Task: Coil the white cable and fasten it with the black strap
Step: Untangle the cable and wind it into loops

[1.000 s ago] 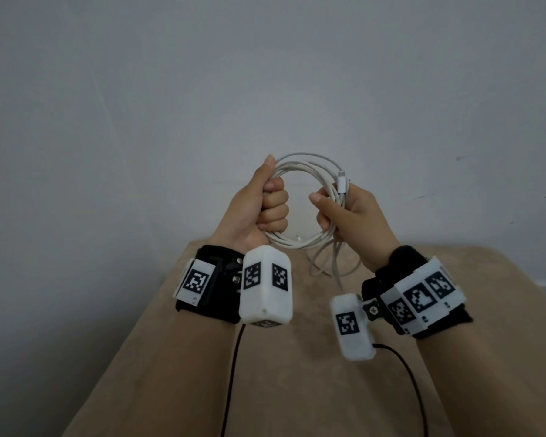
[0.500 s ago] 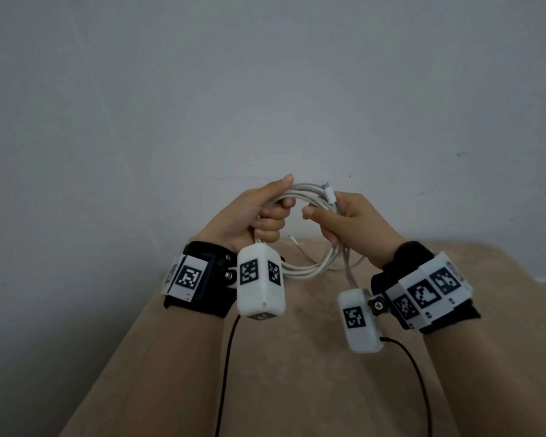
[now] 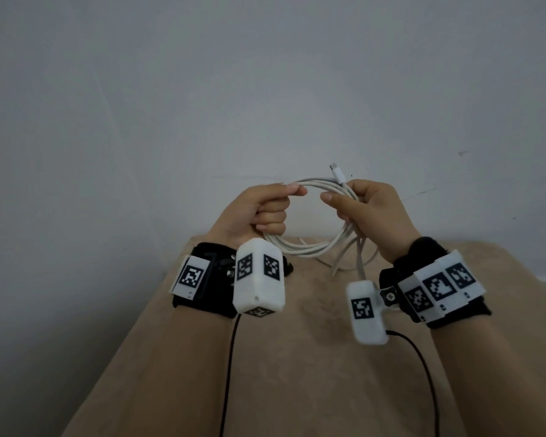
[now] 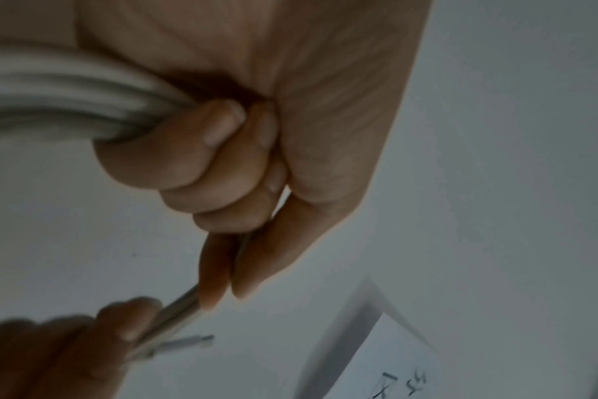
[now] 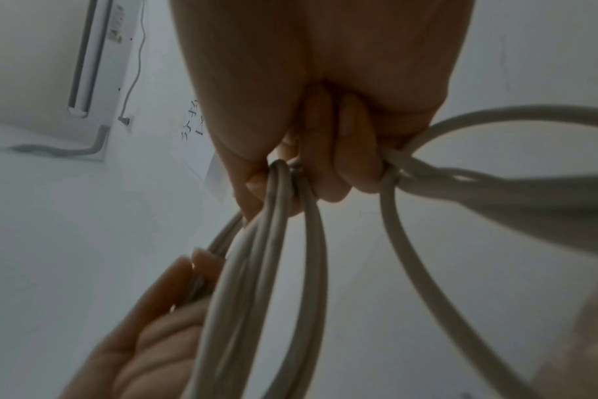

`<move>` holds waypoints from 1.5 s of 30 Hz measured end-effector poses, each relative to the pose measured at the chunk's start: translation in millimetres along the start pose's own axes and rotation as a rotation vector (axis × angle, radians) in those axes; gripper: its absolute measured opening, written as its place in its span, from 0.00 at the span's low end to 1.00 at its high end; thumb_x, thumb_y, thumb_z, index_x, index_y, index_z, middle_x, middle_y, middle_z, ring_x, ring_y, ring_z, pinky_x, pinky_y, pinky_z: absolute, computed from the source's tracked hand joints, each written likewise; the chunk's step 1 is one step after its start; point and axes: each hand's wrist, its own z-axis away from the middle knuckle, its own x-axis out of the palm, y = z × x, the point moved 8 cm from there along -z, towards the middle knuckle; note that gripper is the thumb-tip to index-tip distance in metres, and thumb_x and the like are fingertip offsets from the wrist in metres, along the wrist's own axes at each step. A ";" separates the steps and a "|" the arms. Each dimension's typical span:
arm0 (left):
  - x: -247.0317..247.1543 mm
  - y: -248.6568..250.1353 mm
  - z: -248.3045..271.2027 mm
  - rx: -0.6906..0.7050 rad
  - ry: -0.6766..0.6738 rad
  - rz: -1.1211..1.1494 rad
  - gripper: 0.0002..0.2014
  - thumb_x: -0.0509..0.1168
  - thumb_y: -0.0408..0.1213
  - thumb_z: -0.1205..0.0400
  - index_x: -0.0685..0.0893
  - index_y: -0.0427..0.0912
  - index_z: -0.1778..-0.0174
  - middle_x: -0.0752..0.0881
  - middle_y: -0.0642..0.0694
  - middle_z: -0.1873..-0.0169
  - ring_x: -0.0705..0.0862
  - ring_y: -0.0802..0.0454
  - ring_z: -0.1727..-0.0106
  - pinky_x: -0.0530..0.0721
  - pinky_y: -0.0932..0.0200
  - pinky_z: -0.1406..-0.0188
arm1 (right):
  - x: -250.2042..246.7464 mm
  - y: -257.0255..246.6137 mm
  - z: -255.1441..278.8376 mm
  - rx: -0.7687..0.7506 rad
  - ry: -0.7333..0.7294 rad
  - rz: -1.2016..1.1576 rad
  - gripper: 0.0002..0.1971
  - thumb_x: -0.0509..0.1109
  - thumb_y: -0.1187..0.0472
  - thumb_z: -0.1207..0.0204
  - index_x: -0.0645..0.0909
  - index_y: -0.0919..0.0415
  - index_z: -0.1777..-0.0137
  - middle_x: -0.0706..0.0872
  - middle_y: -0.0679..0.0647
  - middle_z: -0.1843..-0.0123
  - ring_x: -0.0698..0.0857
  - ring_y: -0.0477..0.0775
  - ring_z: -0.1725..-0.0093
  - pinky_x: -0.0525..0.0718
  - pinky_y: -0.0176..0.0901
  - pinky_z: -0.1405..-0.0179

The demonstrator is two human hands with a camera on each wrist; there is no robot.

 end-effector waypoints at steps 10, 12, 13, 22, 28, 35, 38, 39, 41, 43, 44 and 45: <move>-1.6 -12.7 6.8 -0.180 -0.015 -0.369 0.24 0.62 0.61 0.30 0.77 0.39 0.67 0.65 0.54 0.86 0.61 0.62 0.88 0.59 0.70 0.88 | 37.7 -1.5 9.4 -0.052 -0.329 0.504 0.12 0.64 0.50 0.19 0.81 0.53 0.62 0.76 0.45 0.73 0.75 0.39 0.74 0.71 0.38 0.68; -2.0 -15.7 7.3 -0.241 0.002 -0.420 0.30 0.59 0.69 0.32 0.76 0.41 0.71 0.64 0.53 0.87 0.60 0.60 0.88 0.58 0.70 0.89 | 41.6 -4.8 11.8 -0.064 -0.370 0.537 0.12 0.64 0.49 0.20 0.81 0.53 0.62 0.76 0.45 0.72 0.75 0.43 0.71 0.73 0.42 0.66; -2.5 -16.1 8.0 -0.260 0.017 -0.466 0.31 0.58 0.72 0.34 0.75 0.42 0.73 0.64 0.53 0.87 0.60 0.59 0.88 0.59 0.69 0.88 | 43.7 -6.2 13.3 -0.070 -0.393 0.562 0.12 0.64 0.49 0.20 0.81 0.53 0.62 0.77 0.45 0.71 0.76 0.44 0.70 0.73 0.41 0.67; -1.0 1.4 6.0 -0.089 0.174 -0.846 0.25 0.62 0.60 0.21 0.74 0.44 0.75 0.62 0.51 0.81 0.56 0.55 0.81 0.55 0.62 0.82 | 50.7 -9.1 14.3 -0.070 -0.420 0.563 0.10 0.64 0.55 0.18 0.83 0.59 0.54 0.79 0.44 0.70 0.77 0.37 0.73 0.70 0.29 0.71; -18.8 14.3 5.9 0.029 0.324 -0.632 0.25 0.62 0.53 0.18 0.67 0.48 0.80 0.62 0.54 0.84 0.55 0.56 0.82 0.52 0.64 0.84 | 29.5 -9.1 10.8 -0.019 -0.297 0.458 0.13 0.76 0.44 0.31 0.86 0.48 0.50 0.87 0.42 0.59 0.82 0.35 0.62 0.78 0.34 0.58; -52.9 29.1 15.7 0.082 0.470 -0.407 0.24 0.61 0.49 0.17 0.64 0.47 0.78 0.60 0.55 0.86 0.54 0.59 0.86 0.50 0.68 0.86 | -7.2 4.1 4.3 0.078 -0.185 0.360 0.15 0.75 0.36 0.36 0.88 0.44 0.56 0.87 0.45 0.58 0.83 0.36 0.66 0.74 0.34 0.64; -64.8 34.9 21.1 0.131 0.527 -0.307 0.23 0.60 0.48 0.17 0.63 0.47 0.77 0.59 0.55 0.87 0.54 0.59 0.87 0.50 0.69 0.88 | -7.8 5.4 1.5 0.042 -0.184 0.308 0.02 0.76 0.56 0.28 0.89 0.51 0.58 0.85 0.52 0.62 0.77 0.34 0.76 0.73 0.26 0.72; -67.8 35.3 22.2 0.139 0.538 -0.268 0.23 0.60 0.49 0.17 0.63 0.47 0.77 0.59 0.56 0.87 0.54 0.60 0.87 0.50 0.69 0.89 | -8.1 5.3 0.9 0.032 -0.175 0.299 0.01 0.75 0.59 0.27 0.89 0.52 0.58 0.86 0.54 0.62 0.77 0.36 0.75 0.74 0.26 0.72; -71.0 35.4 23.1 0.143 0.557 -0.226 0.23 0.60 0.49 0.16 0.63 0.47 0.77 0.59 0.56 0.87 0.54 0.60 0.88 0.50 0.69 0.89 | -8.0 7.0 -0.9 0.015 -0.152 0.311 0.05 0.73 0.60 0.24 0.88 0.51 0.59 0.88 0.53 0.61 0.78 0.38 0.75 0.76 0.26 0.72; -70.3 34.4 22.2 0.145 0.567 -0.231 0.23 0.60 0.48 0.16 0.64 0.47 0.77 0.59 0.55 0.87 0.54 0.60 0.87 0.50 0.69 0.89 | -4.2 9.1 -1.3 -0.006 -0.146 0.385 0.05 0.71 0.61 0.22 0.87 0.51 0.56 0.88 0.48 0.62 0.81 0.36 0.73 0.75 0.21 0.72; -68.6 33.4 21.1 0.146 0.568 -0.240 0.23 0.60 0.48 0.17 0.64 0.47 0.77 0.59 0.55 0.87 0.54 0.59 0.87 0.50 0.70 0.89 | -2.4 10.6 -1.9 -0.017 -0.137 0.425 0.05 0.70 0.61 0.22 0.87 0.52 0.53 0.87 0.46 0.61 0.82 0.34 0.71 0.75 0.19 0.70; -66.6 32.2 20.0 0.146 0.566 -0.248 0.23 0.60 0.47 0.17 0.64 0.47 0.77 0.59 0.55 0.87 0.54 0.59 0.87 0.51 0.70 0.88 | -1.0 10.8 -2.2 -0.025 -0.122 0.449 0.06 0.70 0.61 0.22 0.87 0.52 0.50 0.87 0.44 0.60 0.83 0.33 0.66 0.75 0.18 0.66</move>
